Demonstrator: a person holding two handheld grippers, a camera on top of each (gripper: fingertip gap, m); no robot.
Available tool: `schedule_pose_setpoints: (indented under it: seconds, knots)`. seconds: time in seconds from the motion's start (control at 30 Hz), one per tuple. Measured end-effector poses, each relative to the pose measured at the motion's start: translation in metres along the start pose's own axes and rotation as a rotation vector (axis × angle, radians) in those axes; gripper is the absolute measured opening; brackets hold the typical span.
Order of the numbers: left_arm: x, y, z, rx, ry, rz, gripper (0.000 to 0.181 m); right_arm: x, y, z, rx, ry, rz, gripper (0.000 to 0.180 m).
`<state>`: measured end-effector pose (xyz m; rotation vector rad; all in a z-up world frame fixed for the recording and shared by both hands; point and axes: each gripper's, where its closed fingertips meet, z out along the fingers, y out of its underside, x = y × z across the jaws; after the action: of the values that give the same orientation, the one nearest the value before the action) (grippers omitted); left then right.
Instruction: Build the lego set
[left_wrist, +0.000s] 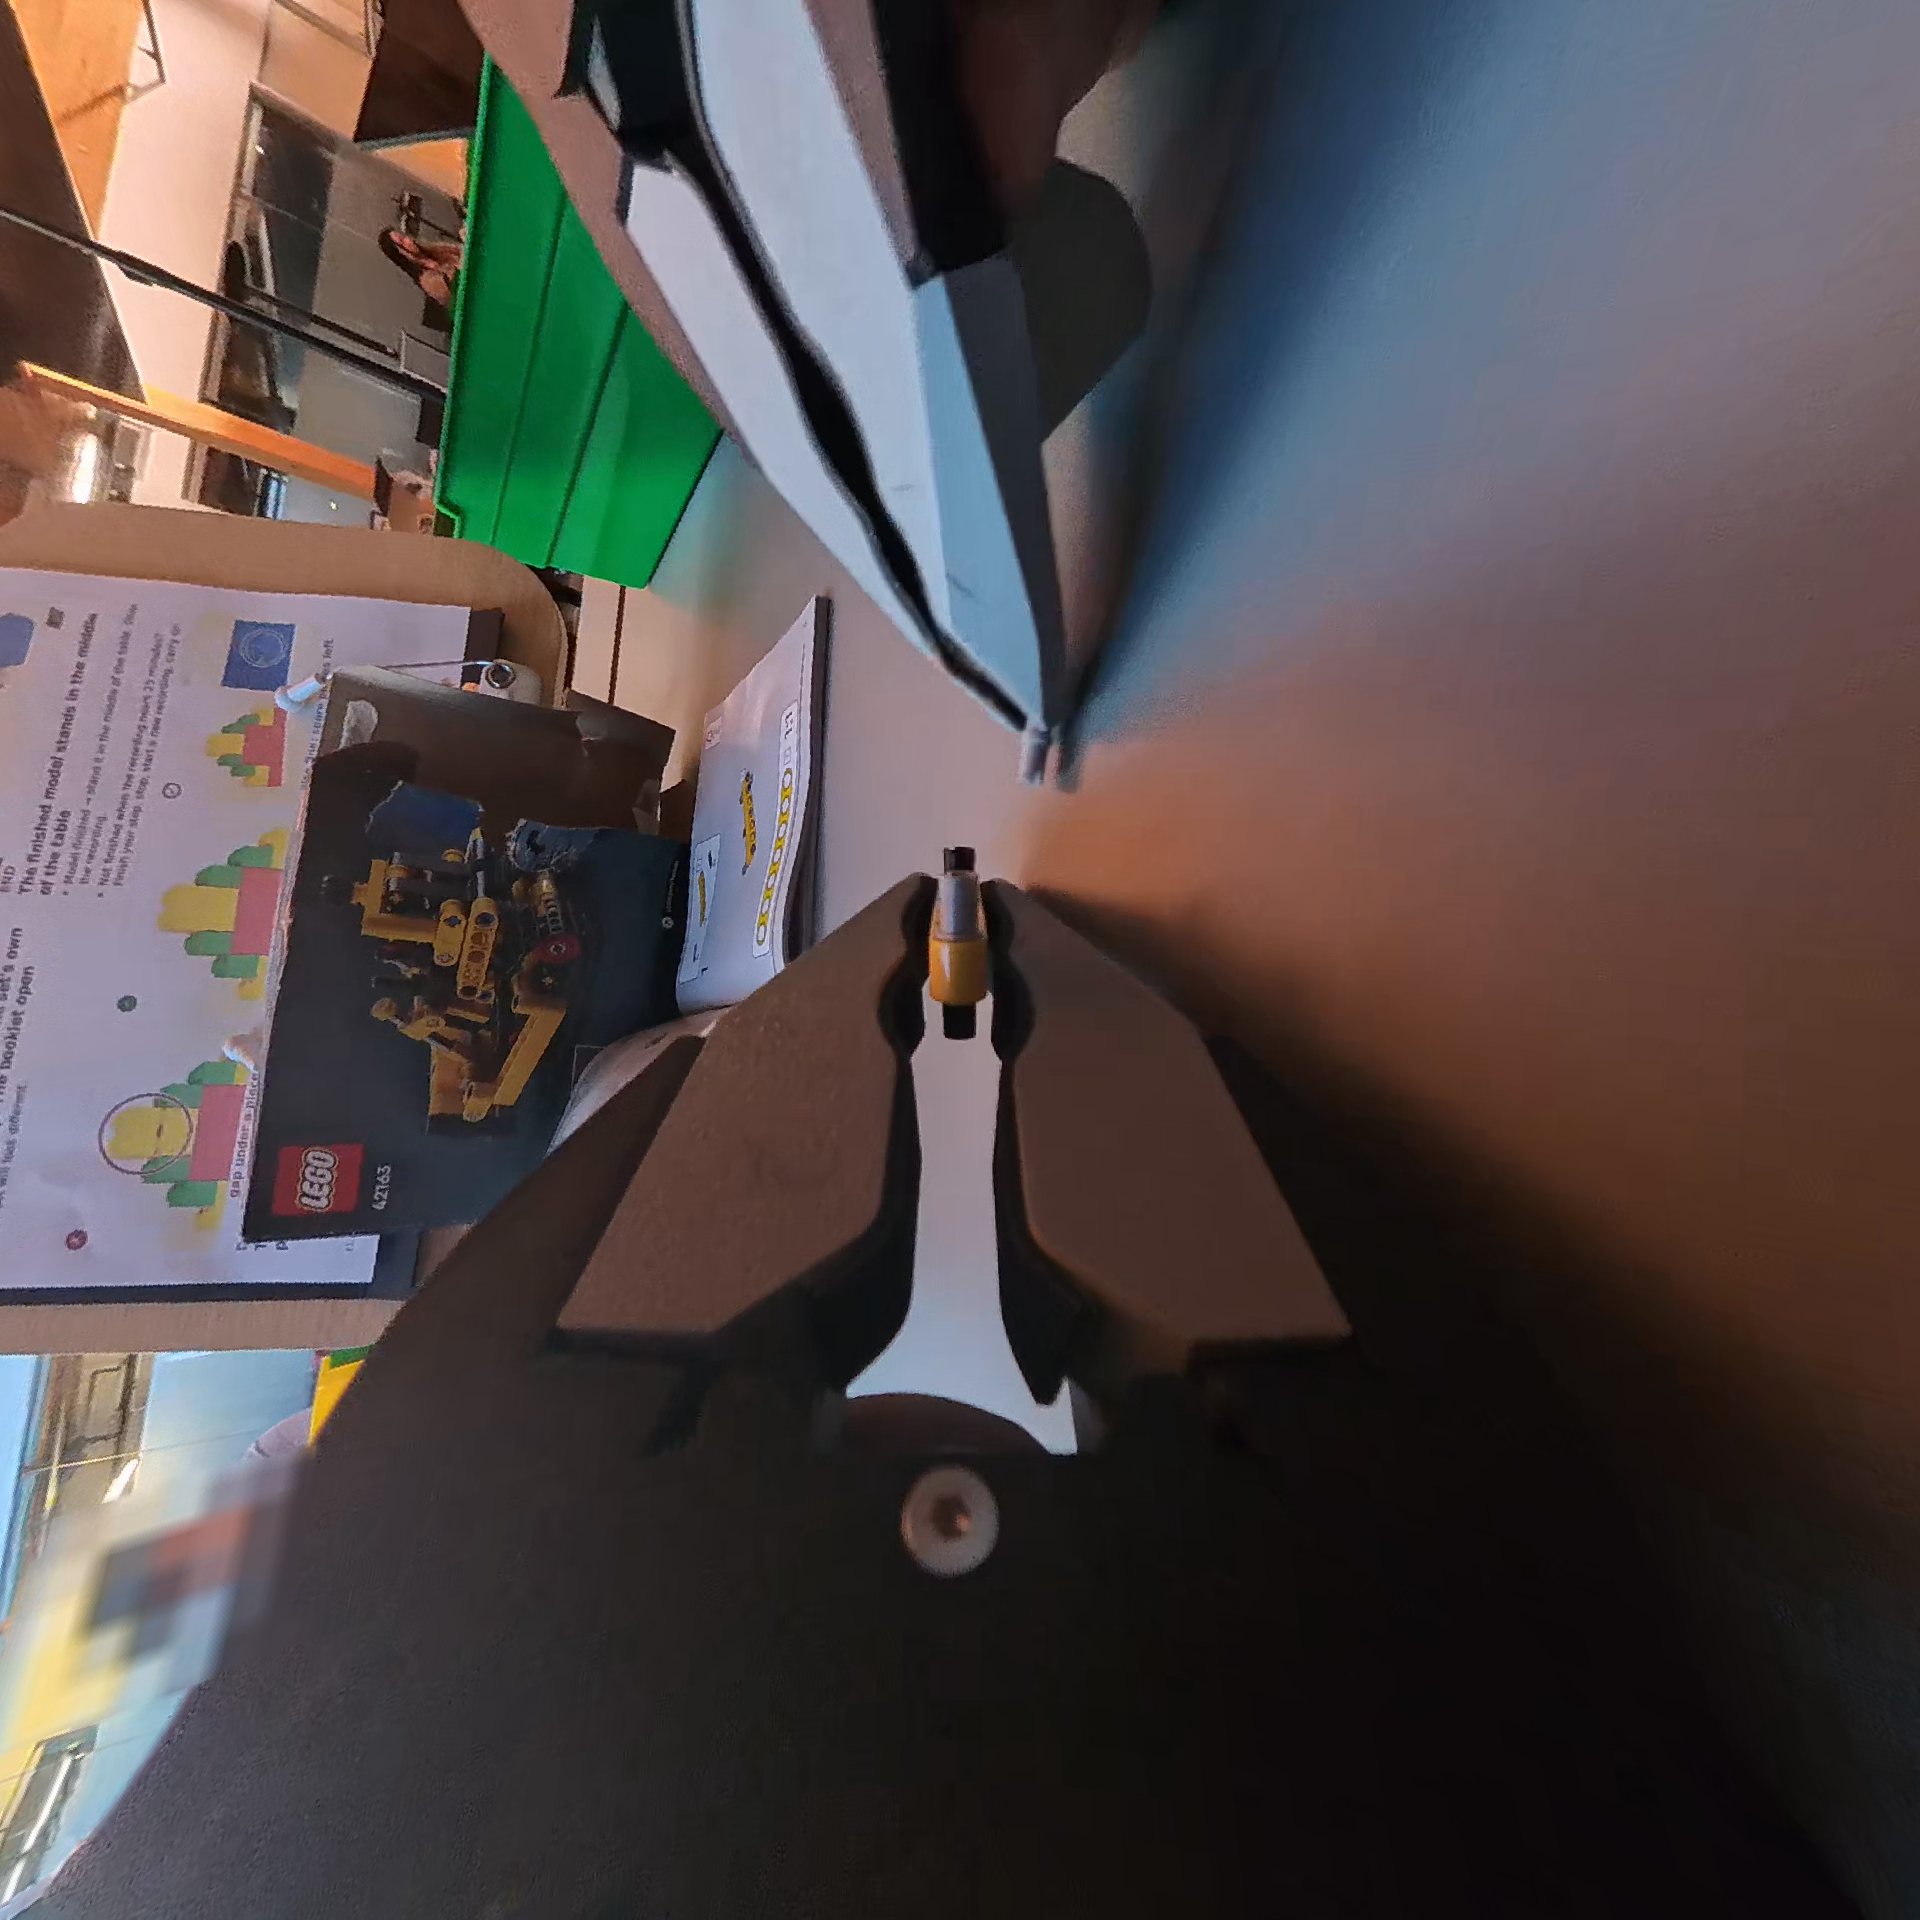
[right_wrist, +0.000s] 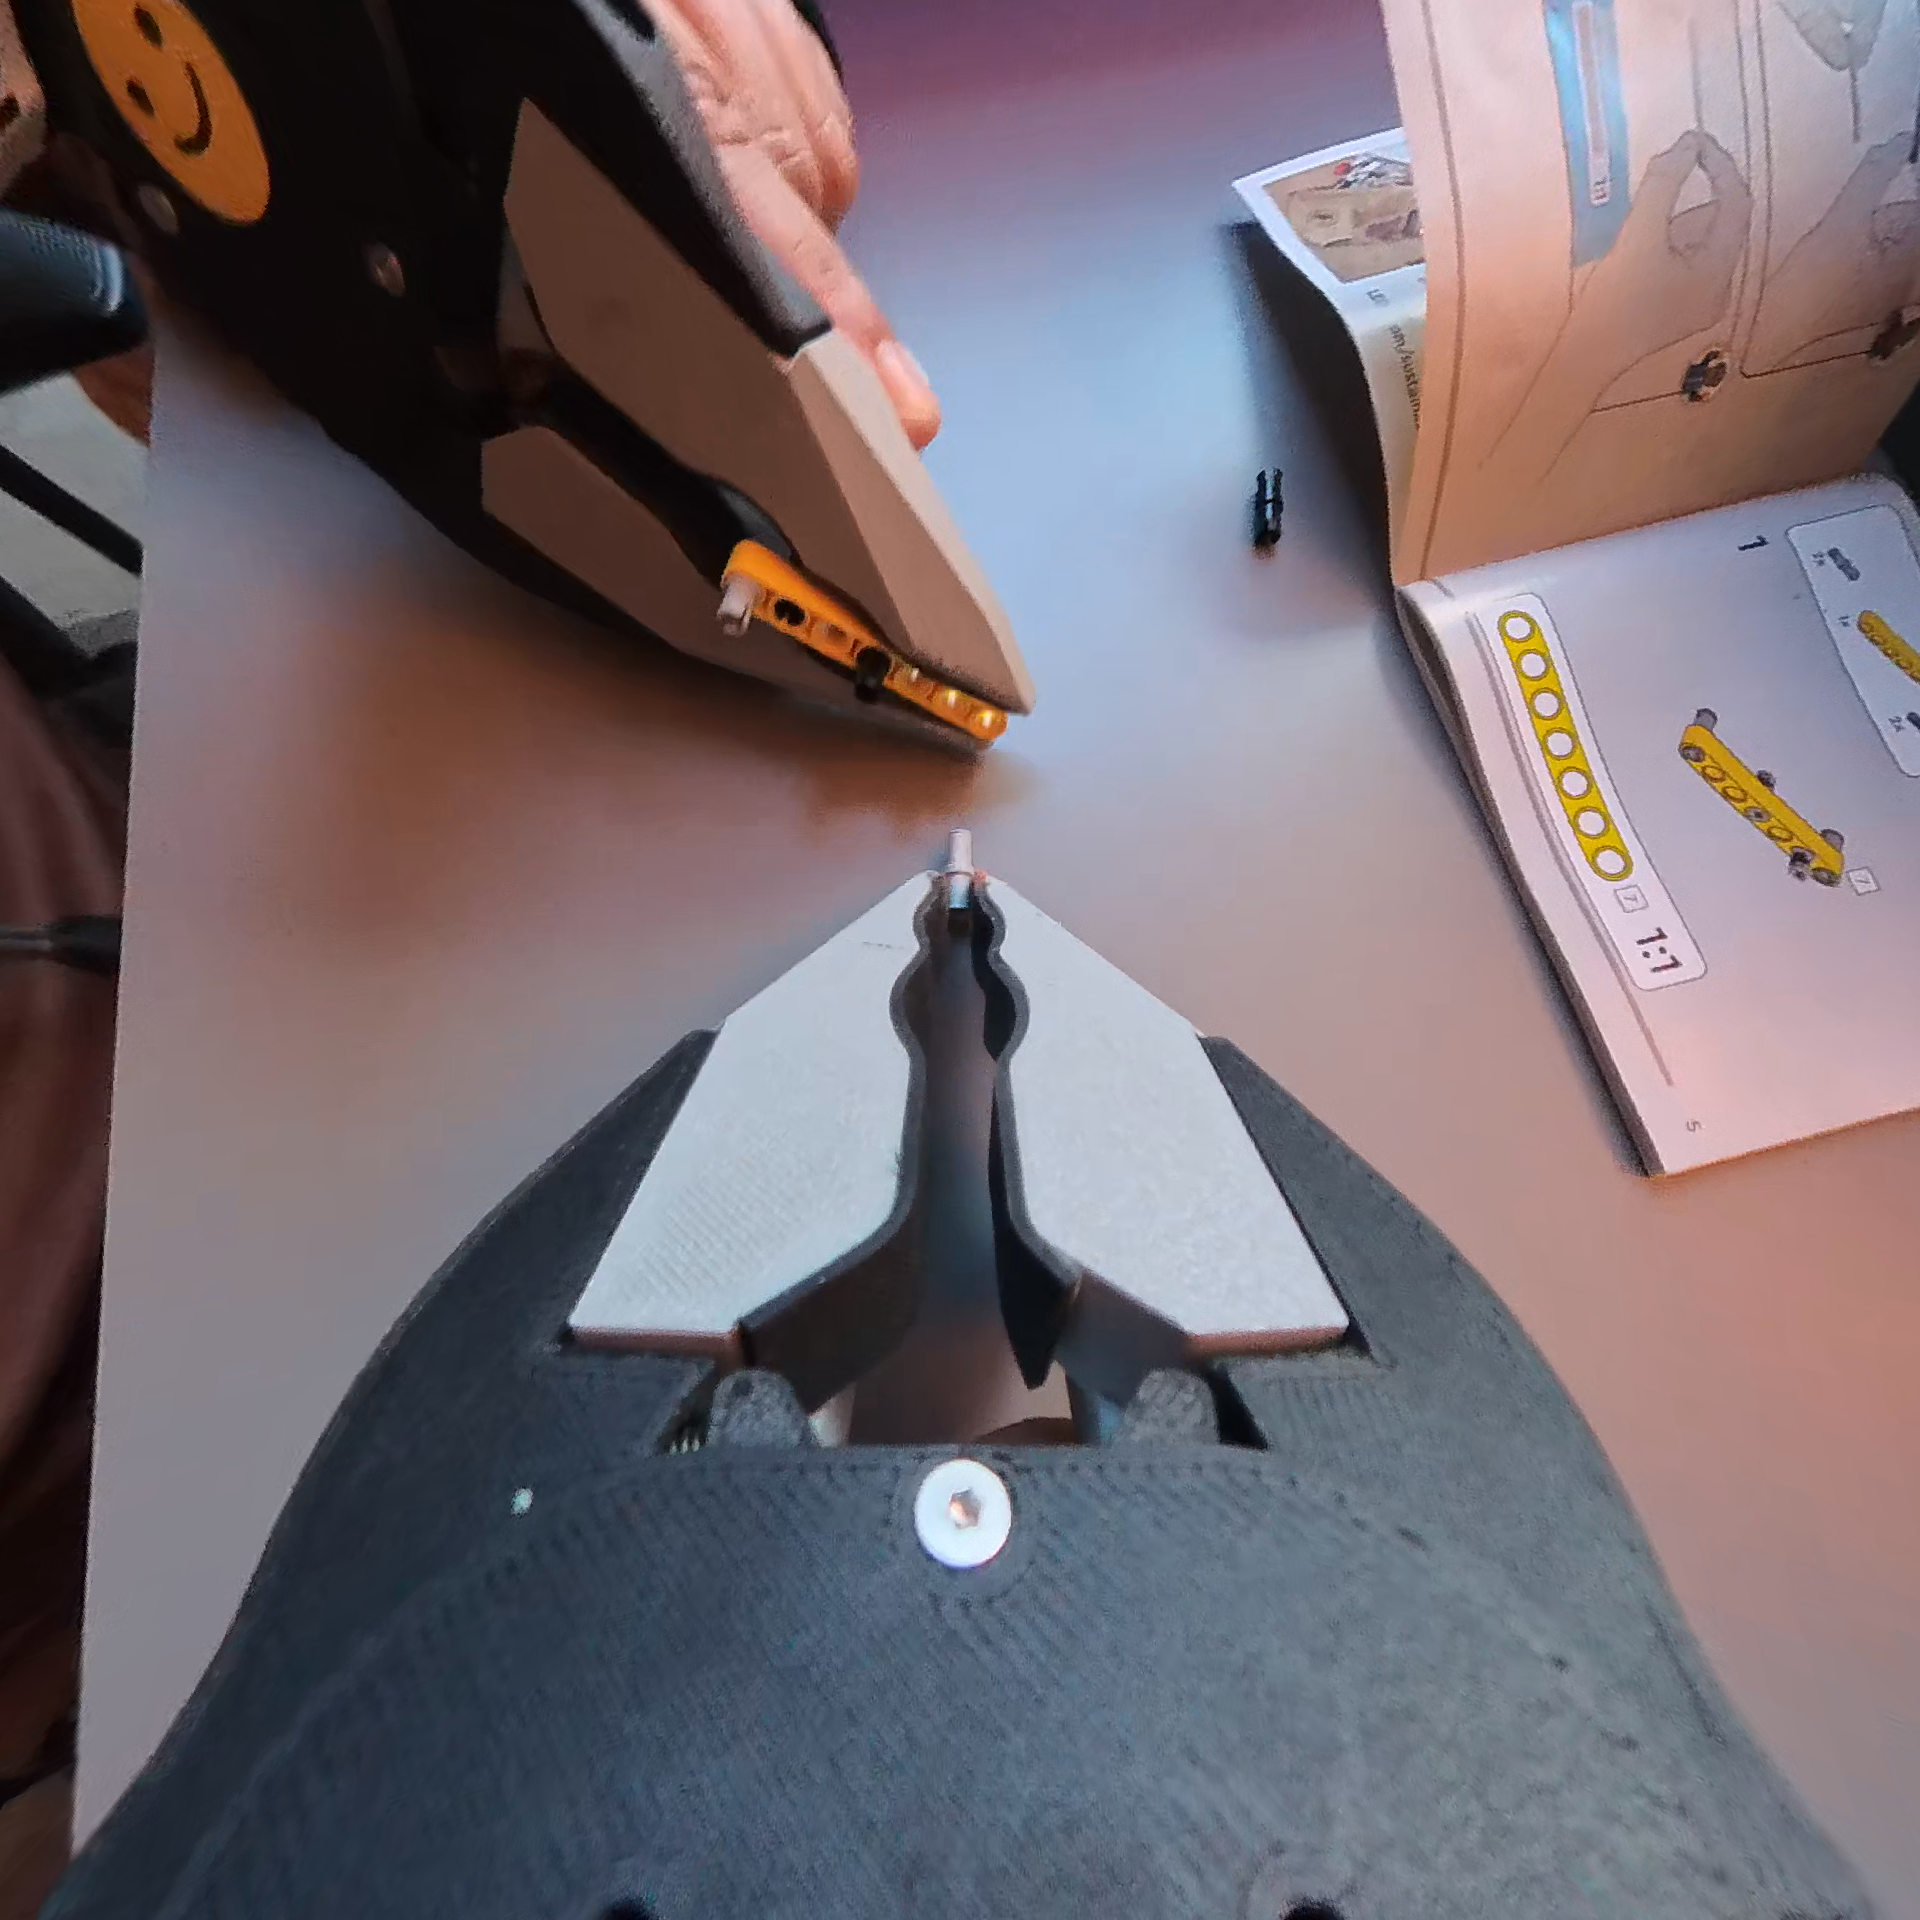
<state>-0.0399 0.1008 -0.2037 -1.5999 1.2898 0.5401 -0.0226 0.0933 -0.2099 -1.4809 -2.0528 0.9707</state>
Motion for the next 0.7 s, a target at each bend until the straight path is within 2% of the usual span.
schedule_pose_setpoints:
  seconds: [0.03,0.7]
  knots:
    - [0.0,0.0,0.0,-0.004,-0.003,0.007,0.006,0.001,-0.002,0.001,0.007,0.0,0.018,0.001]
    - [0.005,-0.004,0.001,0.006,-0.007,0.076,0.006,0.001,-0.014,0.006,0.042,-0.04,0.108,0.001]
